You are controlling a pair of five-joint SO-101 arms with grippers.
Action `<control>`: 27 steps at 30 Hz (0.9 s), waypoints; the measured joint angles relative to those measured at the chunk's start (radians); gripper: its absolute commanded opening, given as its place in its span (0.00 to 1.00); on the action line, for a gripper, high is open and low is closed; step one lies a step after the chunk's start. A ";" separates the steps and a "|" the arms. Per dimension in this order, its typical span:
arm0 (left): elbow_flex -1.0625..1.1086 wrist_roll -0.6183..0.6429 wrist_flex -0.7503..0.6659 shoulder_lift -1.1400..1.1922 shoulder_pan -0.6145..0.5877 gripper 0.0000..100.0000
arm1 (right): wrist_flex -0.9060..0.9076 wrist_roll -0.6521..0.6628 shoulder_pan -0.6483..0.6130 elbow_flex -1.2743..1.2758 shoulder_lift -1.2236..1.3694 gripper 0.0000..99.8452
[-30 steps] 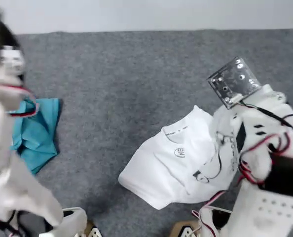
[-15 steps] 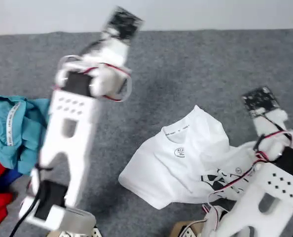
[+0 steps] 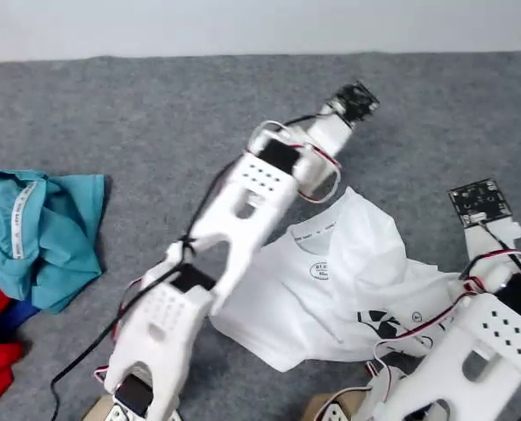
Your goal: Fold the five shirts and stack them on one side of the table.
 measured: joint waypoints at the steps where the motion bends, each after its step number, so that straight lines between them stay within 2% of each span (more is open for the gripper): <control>1: -0.046 0.000 0.002 0.048 0.012 0.12 | 0.000 0.000 0.000 0.000 0.000 0.01; 9: -0.431 0.000 0.104 0.361 0.104 0.14 | 0.000 0.000 0.000 0.000 0.000 0.01; 15: -0.654 -0.005 0.181 0.503 0.133 0.13 | 0.000 0.000 0.000 0.000 0.000 0.01; 19: -0.689 -0.044 0.249 0.511 0.135 0.13 | 0.000 0.000 0.000 0.000 0.000 0.01; 25: -0.694 -0.150 0.368 0.511 0.141 0.01 | 0.000 0.000 -0.017 0.000 0.000 0.01; 27: -0.694 -0.198 0.420 0.511 0.144 0.00 | 0.000 0.000 -0.025 0.000 0.000 0.01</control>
